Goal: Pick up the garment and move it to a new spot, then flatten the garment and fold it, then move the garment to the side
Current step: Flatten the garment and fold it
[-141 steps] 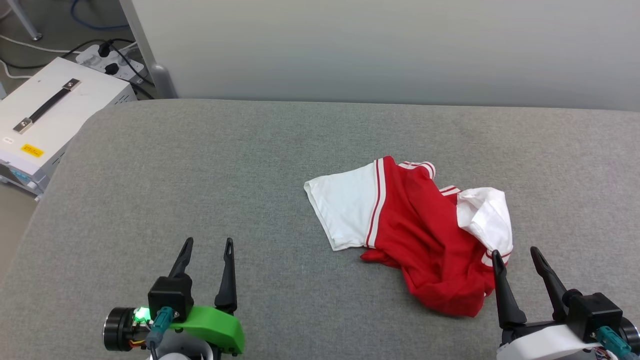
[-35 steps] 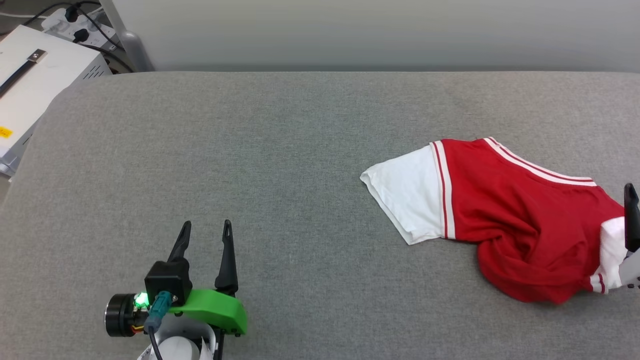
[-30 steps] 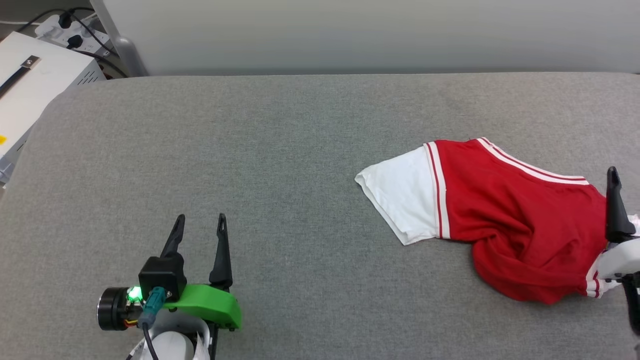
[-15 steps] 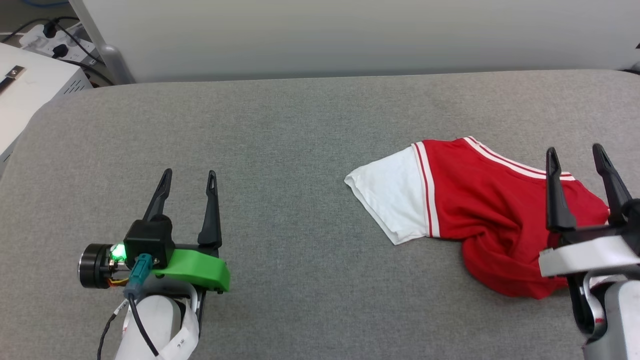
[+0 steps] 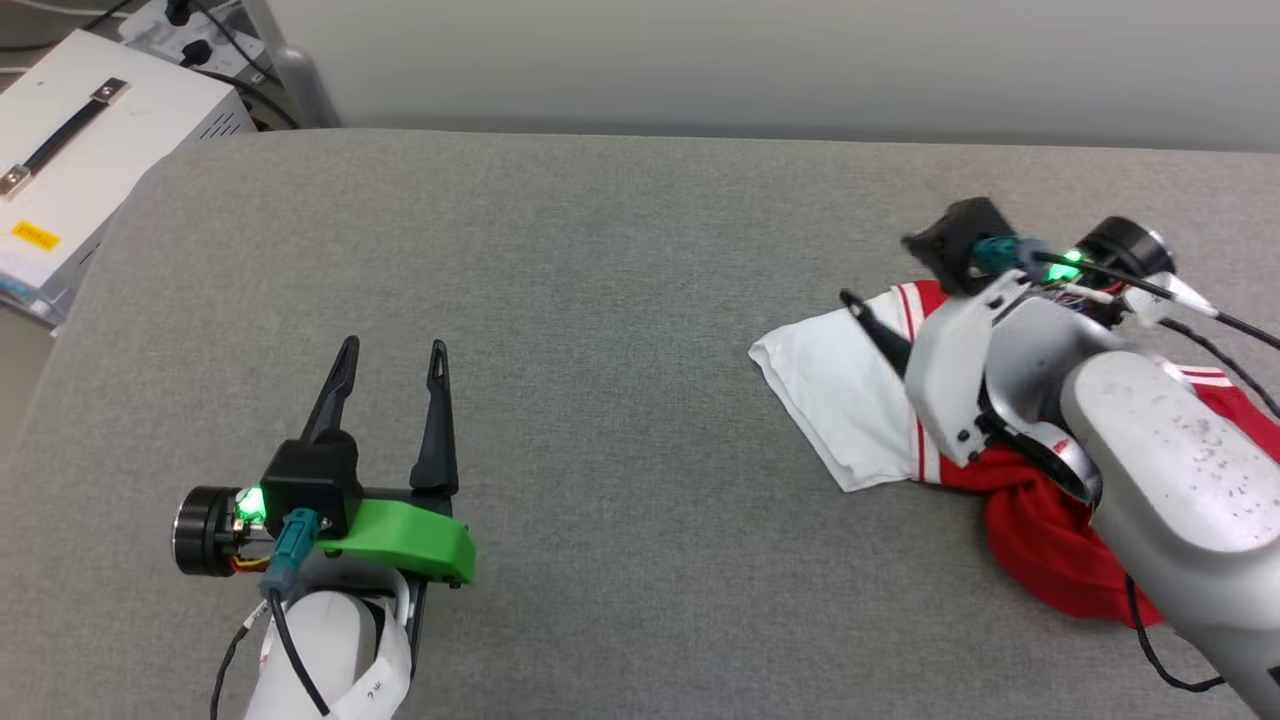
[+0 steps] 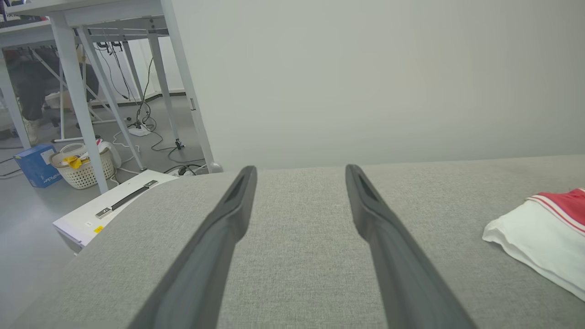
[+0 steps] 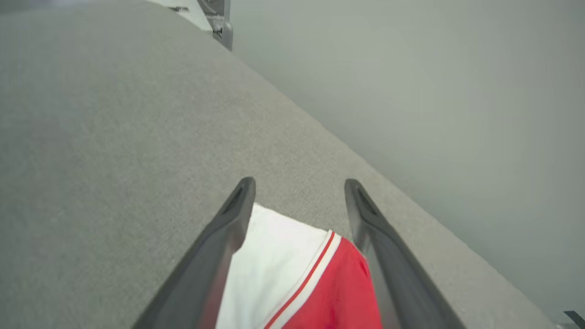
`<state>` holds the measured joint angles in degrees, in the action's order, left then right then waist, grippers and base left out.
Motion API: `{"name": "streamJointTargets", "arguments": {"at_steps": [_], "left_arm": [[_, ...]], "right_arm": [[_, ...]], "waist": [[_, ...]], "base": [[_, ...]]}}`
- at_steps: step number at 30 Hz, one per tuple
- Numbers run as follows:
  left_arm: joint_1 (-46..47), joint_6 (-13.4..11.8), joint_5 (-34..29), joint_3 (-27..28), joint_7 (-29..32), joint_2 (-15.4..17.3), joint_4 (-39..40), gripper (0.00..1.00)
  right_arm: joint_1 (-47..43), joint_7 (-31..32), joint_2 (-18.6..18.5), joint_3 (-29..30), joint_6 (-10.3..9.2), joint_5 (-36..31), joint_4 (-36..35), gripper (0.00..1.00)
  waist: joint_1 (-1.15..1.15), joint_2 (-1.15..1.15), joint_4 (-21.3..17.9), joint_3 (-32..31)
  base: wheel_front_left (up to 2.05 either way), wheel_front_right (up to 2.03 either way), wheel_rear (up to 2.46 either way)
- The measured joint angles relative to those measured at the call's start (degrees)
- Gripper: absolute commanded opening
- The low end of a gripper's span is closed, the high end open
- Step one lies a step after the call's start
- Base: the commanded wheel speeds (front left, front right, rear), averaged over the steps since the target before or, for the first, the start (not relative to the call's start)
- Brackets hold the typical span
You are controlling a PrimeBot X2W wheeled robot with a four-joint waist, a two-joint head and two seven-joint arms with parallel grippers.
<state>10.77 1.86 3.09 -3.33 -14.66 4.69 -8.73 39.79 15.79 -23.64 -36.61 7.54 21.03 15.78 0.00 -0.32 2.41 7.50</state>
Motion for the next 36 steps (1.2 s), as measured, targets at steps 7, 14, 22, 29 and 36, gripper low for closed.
{"name": "streamJointTargets", "arguments": {"at_steps": [7,14,22,29,36], "left_arm": [[0.5,0.0,0.2,-0.9,0.0,-0.9,0.2,1.00],[3.2,-0.1,1.6,-2.1,0.0,-1.3,0.7,1.00],[3.7,-0.7,2.0,-2.0,0.0,-1.4,0.8,1.00],[3.4,-1.0,2.0,-1.3,0.0,-1.5,0.2,1.00],[1.8,-1.0,2.0,-0.2,0.0,-1.5,0.2,1.00]], "right_arm": [[11.5,22.0,-5.2,-21.7,0.00,16.7,4.9,1.00],[14.3,24.3,-4.4,-29.6,0.00,22.3,14.6,1.00],[14.0,20.2,-3.9,-33.1,-0.05,25.7,19.6,1.00],[13.4,7.2,-3.7,-34.1,-0.04,27.1,20.1,0.00],[13.4,-3.9,-7.3,-29.0,0.00,30.1,17.0,0.00]], "waist": [[0.00,0.00,2.6,2.2],[0.00,0.00,5.0,5.7],[0.00,0.00,6.8,8.1],[0.00,0.00,5.6,6.6],[0.00,0.00,4.7,4.2]], "base": [[0.00,0.00,0.00],[0.00,0.00,0.00],[0.00,0.00,0.00],[0.00,0.00,0.00],[0.00,0.00,0.00]]}}
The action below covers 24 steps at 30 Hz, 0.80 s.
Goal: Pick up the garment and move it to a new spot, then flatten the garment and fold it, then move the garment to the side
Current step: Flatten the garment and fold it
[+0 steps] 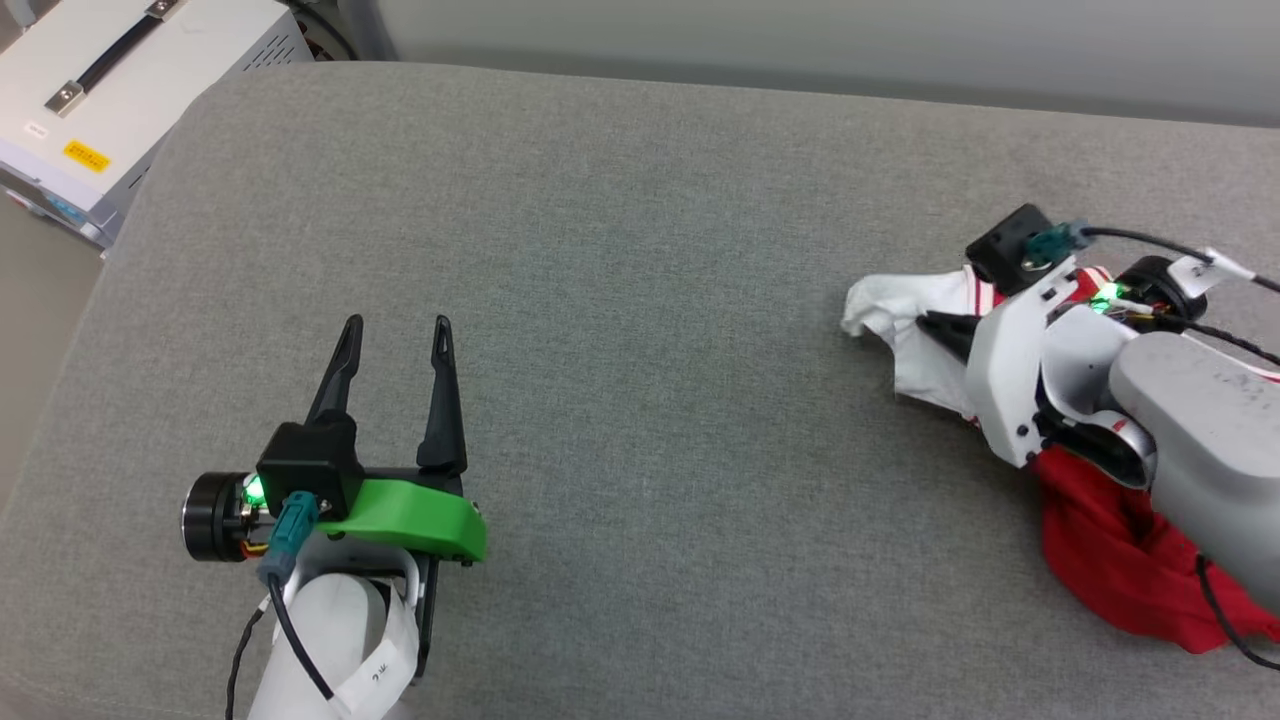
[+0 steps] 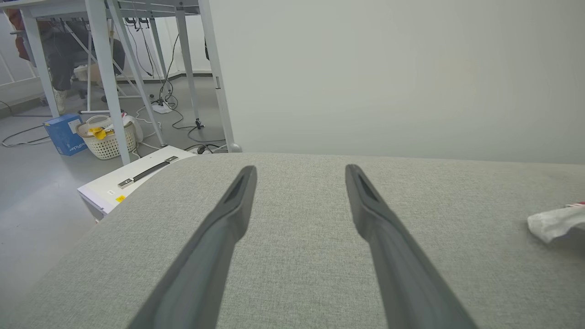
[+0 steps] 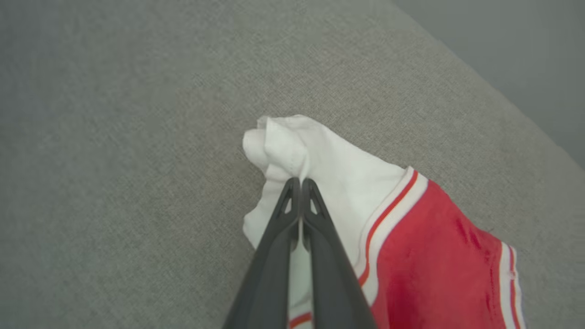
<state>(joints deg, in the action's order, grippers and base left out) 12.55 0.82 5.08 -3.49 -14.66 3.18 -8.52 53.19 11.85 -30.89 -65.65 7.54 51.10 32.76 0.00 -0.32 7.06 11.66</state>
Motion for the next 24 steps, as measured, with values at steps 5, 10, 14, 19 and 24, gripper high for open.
{"name": "streamJointTargets", "arguments": {"at_steps": [5,10,14,19,24], "left_arm": [[-0.8,0.0,0.0,0.3,0.0,0.0,0.2,1.00],[-0.8,-0.1,0.5,0.0,0.0,0.0,0.5,1.00],[-0.8,-0.6,1.0,-0.3,0.0,0.0,0.7,1.00],[-0.7,-1.4,1.6,-0.2,0.0,0.0,1.0,1.00],[-0.7,-1.6,2.0,0.2,0.0,0.0,1.1,1.00]], "right_arm": [[2.2,-2.9,-2.6,3.1,0.00,1.9,-4.2,0.00],[4.5,-3.0,-1.4,5.6,-0.01,3.0,-7.8,0.00],[6.8,-2.9,2.0,5.8,-0.01,2.2,-8.3,0.00],[8.0,-2.6,9.5,3.0,-0.01,0.1,-6.5,0.00],[7.5,-1.2,15.4,-4.0,-0.01,-1.0,-2.7,0.00]], "waist": [[0.00,0.00,-0.2,-0.5],[0.00,0.00,1.0,-0.3],[0.00,0.00,2.1,0.2],[0.00,0.00,3.8,1.5],[0.00,0.00,5.1,2.8]], "base": [[0.00,0.00,0.00],[0.00,0.00,0.00],[0.00,0.00,0.00],[0.00,0.00,0.00],[0.00,0.00,0.00]]}}
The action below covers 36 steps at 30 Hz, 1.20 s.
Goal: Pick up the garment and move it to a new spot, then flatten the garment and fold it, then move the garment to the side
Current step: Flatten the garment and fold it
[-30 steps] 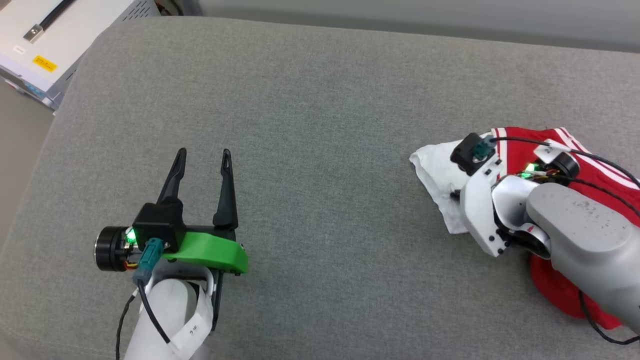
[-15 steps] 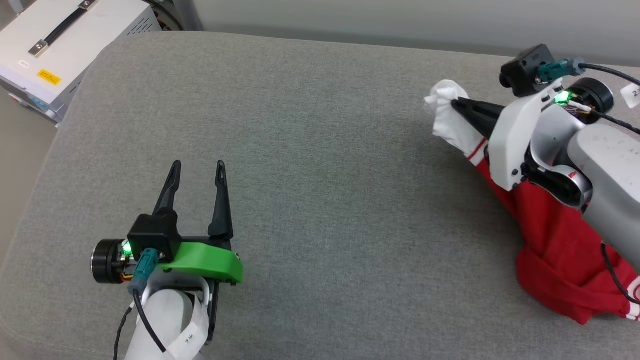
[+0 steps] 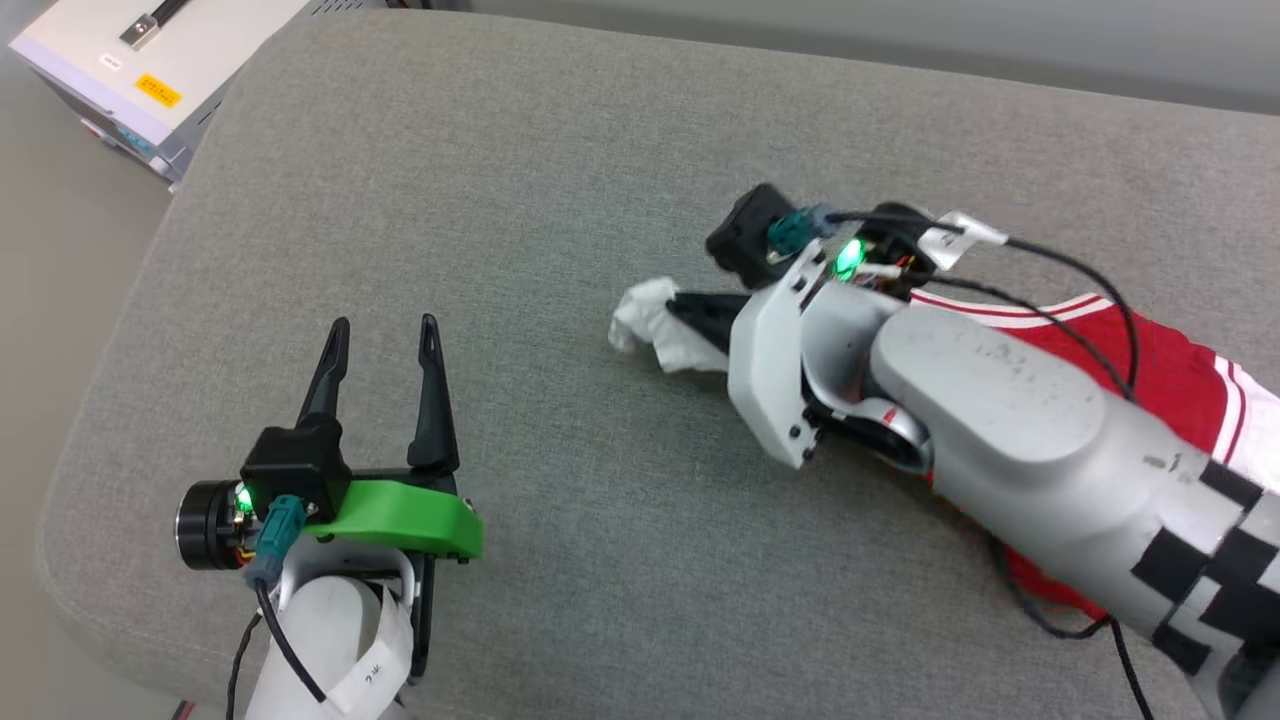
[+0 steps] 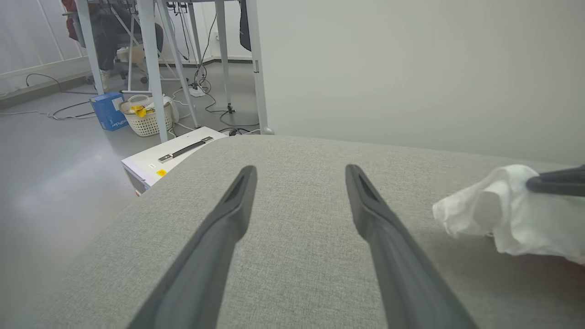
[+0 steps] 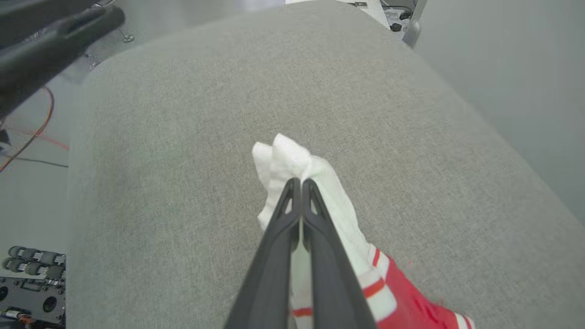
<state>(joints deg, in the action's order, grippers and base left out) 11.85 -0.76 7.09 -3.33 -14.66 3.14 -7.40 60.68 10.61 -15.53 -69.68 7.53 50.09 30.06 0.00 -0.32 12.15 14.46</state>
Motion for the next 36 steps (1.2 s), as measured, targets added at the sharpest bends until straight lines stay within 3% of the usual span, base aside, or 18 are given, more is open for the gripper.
{"name": "streamJointTargets", "arguments": {"at_steps": [6,9,14,15,16,21,23,27,31,36], "left_arm": [[0.1,-0.2,0.7,0.2,0.0,0.0,-0.1,1.00],[0.2,-0.3,1.4,0.1,0.0,0.0,-0.3,1.00],[0.3,-0.5,1.5,0.3,0.0,0.0,-0.9,1.00],[0.3,-0.5,1.5,0.4,0.0,0.0,-1.1,1.00],[0.3,-0.5,1.4,0.6,0.0,0.0,-1.2,1.00],[0.0,-0.2,0.5,1.9,0.0,0.0,-1.7,1.00],[-0.1,0.4,-0.4,2.3,0.0,0.0,-1.6,1.00],[-0.5,1.4,-1.5,3.4,0.0,0.5,-1.5,1.00],[-0.6,2.6,-2.0,3.7,0.0,1.2,-1.5,1.00],[0.1,4.9,-2.3,2.5,0.0,2.5,-2.1,1.00]], "right_arm": [[-6.1,4.1,3.9,-3.4,0.00,-1.3,5.5,0.00],[-10.6,7.7,4.7,-3.2,-0.09,-7.3,5.9,0.00],[-11.5,6.2,5.1,-2.8,-0.08,-7.3,5.7,0.00],[-11.4,4.5,5.1,-3.0,-0.08,-7.3,5.8,0.30],[-11.4,2.2,5.1,-3.2,-0.08,-7.3,6.0,1.00],[-11.3,-10.5,4.0,-1.2,-0.01,-7.4,6.0,1.00],[-11.4,-17.0,3.2,2.4,-0.01,-7.7,6.1,1.00],[-12.6,-23.9,1.5,10.6,-0.01,-12.6,6.9,1.00],[-18.0,-25.1,0.0,24.4,-0.01,-20.5,5.1,1.00],[-30.6,-25.3,0.4,44.5,-0.01,-34.9,-6.1,1.00]], "waist": [[0.00,0.00,1.0,1.3],[0.00,0.00,1.3,1.6],[0.00,0.00,0.8,1.6],[0.00,0.00,0.7,1.4],[0.00,0.00,0.5,1.2],[0.00,0.00,-0.4,-0.7],[0.00,0.00,-1.0,-1.6],[0.00,0.00,-2.7,-3.2],[0.00,0.00,-5.0,-4.6],[0.00,0.00,-7.8,-6.2]], "base": [[0.00,0.00,0.00],[0.00,0.00,0.00],[0.00,0.00,0.00],[0.00,0.00,0.00],[0.00,0.00,0.00],[0.00,0.00,0.00],[0.00,0.00,0.00],[0.00,0.00,0.00],[0.00,0.00,0.00],[0.00,0.00,0.00]]}}
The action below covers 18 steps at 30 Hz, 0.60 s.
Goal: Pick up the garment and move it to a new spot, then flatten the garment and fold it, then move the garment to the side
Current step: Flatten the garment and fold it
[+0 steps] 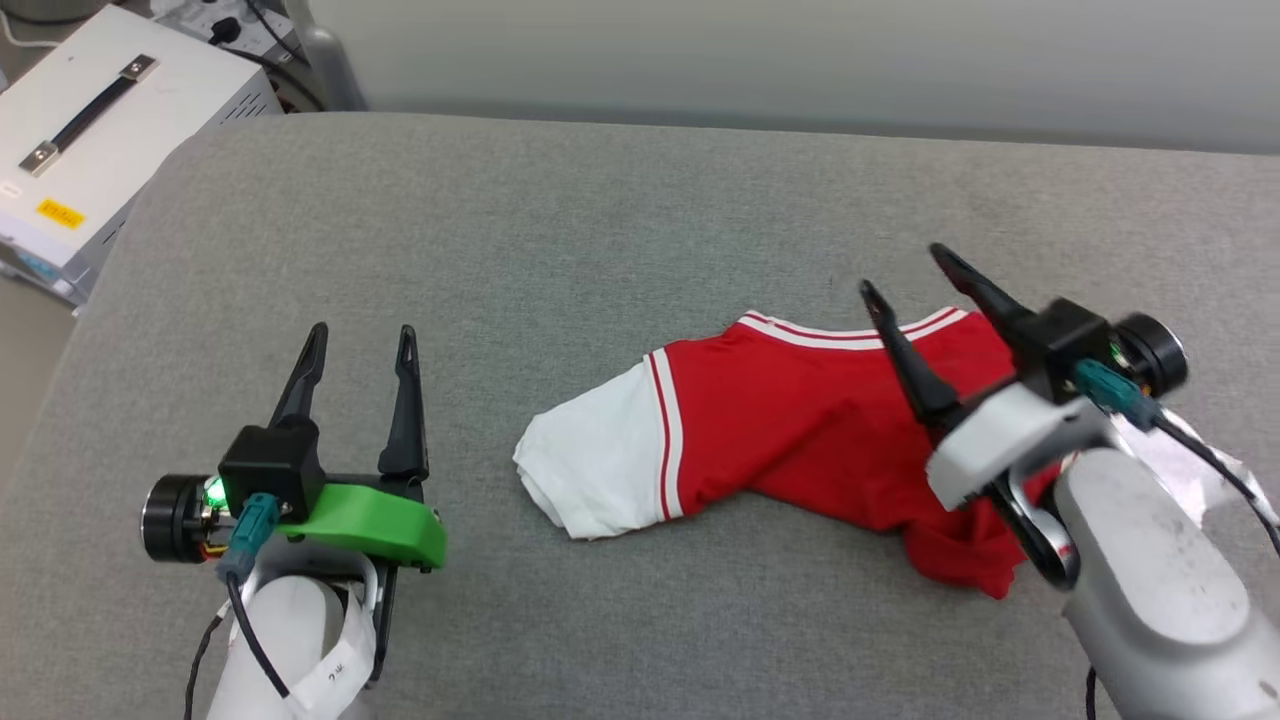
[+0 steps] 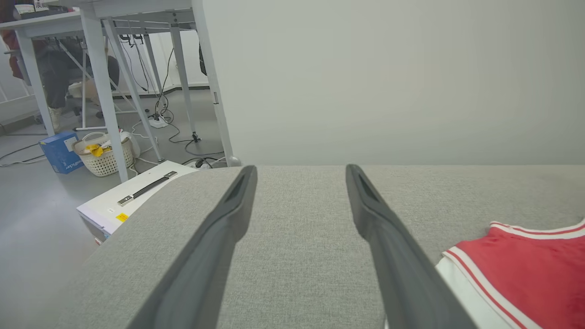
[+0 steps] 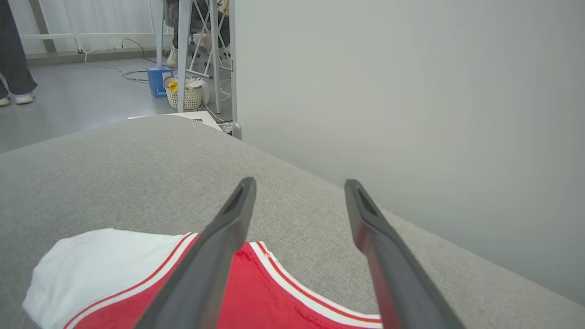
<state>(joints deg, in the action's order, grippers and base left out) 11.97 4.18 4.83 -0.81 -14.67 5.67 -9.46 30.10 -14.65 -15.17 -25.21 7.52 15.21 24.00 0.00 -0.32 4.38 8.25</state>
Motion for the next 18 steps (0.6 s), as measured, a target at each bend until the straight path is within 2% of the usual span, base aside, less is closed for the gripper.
{"name": "streamJointTargets", "arguments": {"at_steps": [4,8,15,18], "left_arm": [[2.9,1.9,0.4,-2.1,0.0,1.7,-1.5,1.00],[7.6,2.8,2.3,-4.8,1.7,4.8,-3.1,1.00],[17.5,3.1,12.6,-15.6,15.4,12.8,-3.2,1.00],[21.8,3.1,19.8,-21.4,24.0,17.3,-3.3,1.00]], "right_arm": [[-10.8,0.0,3.1,12.2,0.00,-7.3,-6.8,1.00],[-17.6,-0.1,6.6,19.2,0.00,-11.1,-11.7,1.00],[-23.0,-0.2,9.7,24.0,0.00,-14.2,-15.6,1.00],[-23.8,-0.2,10.5,24.8,0.00,-14.7,-16.3,1.00]], "waist": [[0.00,0.00,-1.5,-1.2],[0.00,0.00,-2.5,-1.9],[0.00,0.00,-3.8,-1.7],[0.00,0.00,-4.3,-1.1]], "base": [[0.00,0.00,0.00],[0.00,0.00,0.00],[0.00,0.00,0.00],[0.00,0.00,0.00]]}}
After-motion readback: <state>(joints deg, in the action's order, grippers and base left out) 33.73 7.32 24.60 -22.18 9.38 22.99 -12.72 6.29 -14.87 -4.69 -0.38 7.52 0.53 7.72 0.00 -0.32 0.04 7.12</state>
